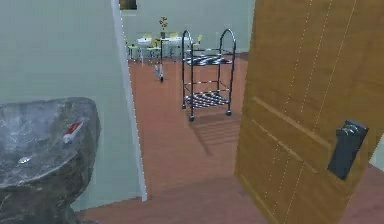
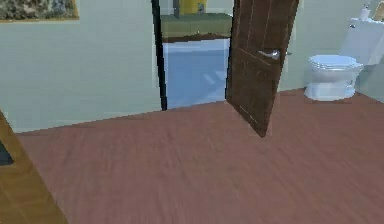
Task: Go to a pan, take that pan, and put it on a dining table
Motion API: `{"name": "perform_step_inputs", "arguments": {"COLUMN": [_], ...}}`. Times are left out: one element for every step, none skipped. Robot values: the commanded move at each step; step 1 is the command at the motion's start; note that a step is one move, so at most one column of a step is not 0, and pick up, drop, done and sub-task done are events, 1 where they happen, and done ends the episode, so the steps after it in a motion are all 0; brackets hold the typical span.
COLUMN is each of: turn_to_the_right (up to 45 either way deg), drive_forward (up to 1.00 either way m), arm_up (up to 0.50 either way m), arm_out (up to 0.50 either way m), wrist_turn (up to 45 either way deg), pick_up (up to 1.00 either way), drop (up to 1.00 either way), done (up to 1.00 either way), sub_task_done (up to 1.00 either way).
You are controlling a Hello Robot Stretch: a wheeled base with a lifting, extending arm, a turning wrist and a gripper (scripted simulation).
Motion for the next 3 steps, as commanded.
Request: {"name": "perform_step_inputs", "arguments": {"turn_to_the_right": [0.0,0.0,0.0], "drive_forward": [1.0,0.65,0.35], "arm_up": [0.0,0.0,0.0], "arm_out": [0.0,0.0,0.0], "wrist_turn": [0.0,0.0,0.0], "pick_up": [0.0,0.0,0.0], "drop": [0.0,0.0,0.0], "done": [0.0,0.0,0.0], "sub_task_done": [0.0,0.0,0.0]}}
